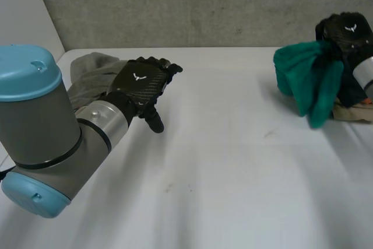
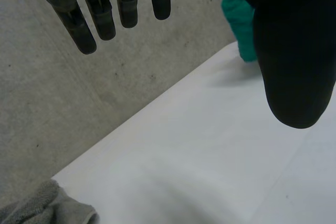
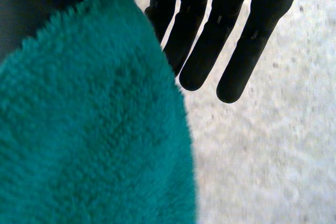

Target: Fold the laundry.

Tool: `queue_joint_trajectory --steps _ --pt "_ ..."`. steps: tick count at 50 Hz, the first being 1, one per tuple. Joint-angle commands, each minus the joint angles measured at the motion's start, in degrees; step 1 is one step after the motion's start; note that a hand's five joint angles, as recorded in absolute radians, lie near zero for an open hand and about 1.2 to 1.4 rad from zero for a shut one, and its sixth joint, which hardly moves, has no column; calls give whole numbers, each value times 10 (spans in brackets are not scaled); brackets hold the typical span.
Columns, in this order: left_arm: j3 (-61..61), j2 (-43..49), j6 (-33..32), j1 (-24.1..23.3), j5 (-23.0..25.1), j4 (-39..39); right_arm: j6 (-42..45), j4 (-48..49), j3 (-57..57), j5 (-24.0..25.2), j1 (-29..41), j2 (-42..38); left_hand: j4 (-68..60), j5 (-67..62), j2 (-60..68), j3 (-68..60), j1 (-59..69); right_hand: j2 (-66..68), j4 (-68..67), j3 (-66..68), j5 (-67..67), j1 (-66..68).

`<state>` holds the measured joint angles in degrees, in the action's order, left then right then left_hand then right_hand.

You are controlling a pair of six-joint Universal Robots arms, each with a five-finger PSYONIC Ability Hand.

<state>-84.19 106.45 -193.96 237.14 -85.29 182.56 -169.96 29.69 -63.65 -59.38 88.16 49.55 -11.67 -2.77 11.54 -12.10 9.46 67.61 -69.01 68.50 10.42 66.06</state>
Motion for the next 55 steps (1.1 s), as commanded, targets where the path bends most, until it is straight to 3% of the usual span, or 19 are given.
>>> queue_joint_trajectory --steps 1,4,9,12,20,22,27,35,41,43,45,46,47,51,54,55 --pt "-5 2 0 1 0 0 23 -28 -39 8 -31 -2 -2 9 4 2 24 124 -110 115 596 139" --pt "-5 2 1 0 0 0 28 -67 -53 31 -33 12 -2 9 4 2 24 98 -84 89 570 113" --pt "-11 2 1 -2 0 1 79 -125 -60 49 -33 34 -2 9 4 2 24 -169 183 -178 303 -153" --pt "-16 2 2 -5 0 1 134 -156 -64 48 -33 37 -1 10 2 4 23 -247 261 -256 225 -231" --pt "-24 3 10 -3 1 2 457 -247 -116 58 -49 87 -1 10 2 4 23 -556 570 -565 -84 -541" --pt "-24 3 11 -3 1 2 510 -253 -124 58 -52 91 -1 10 2 4 23 -576 590 -585 -104 -561" --pt "-25 3 14 -3 1 3 633 -278 -144 84 -53 92 -1 10 2 4 23 -576 590 -585 -104 -561" --pt "-28 6 14 1 1 5 738 -295 -169 161 -62 87 1 12 0 5 21 -576 590 -585 -104 -561" --pt "-29 10 13 2 2 14 778 -291 -179 166 -59 62 1 12 0 5 21 -576 590 -585 -104 -561" --pt "-29 10 13 2 2 14 782 -286 -169 160 -59 37 1 12 0 5 21 -386 400 -395 86 -371" --pt "-28 11 13 2 2 14 779 -281 -160 153 -59 23 1 12 0 5 21 -186 200 -195 286 -171" --pt "-28 11 13 2 2 14 778 -282 -148 142 -56 13 1 12 0 5 21 70 -56 61 542 85" --pt "-27 11 13 2 1 15 777 -283 -147 137 -52 12 1 12 0 5 21 123 -109 114 595 139" --pt "-25 10 13 5 1 15 726 -283 -134 110 22 14 -1 10 2 4 23 124 -110 115 596 139" --pt "-21 3 14 12 0 15 585 -279 -103 96 94 62 -2 9 4 2 24 124 -110 115 596 139" --pt "-21 2 14 16 0 15 487 -273 -77 82 120 106 -2 9 4 2 24 124 -110 115 596 139"
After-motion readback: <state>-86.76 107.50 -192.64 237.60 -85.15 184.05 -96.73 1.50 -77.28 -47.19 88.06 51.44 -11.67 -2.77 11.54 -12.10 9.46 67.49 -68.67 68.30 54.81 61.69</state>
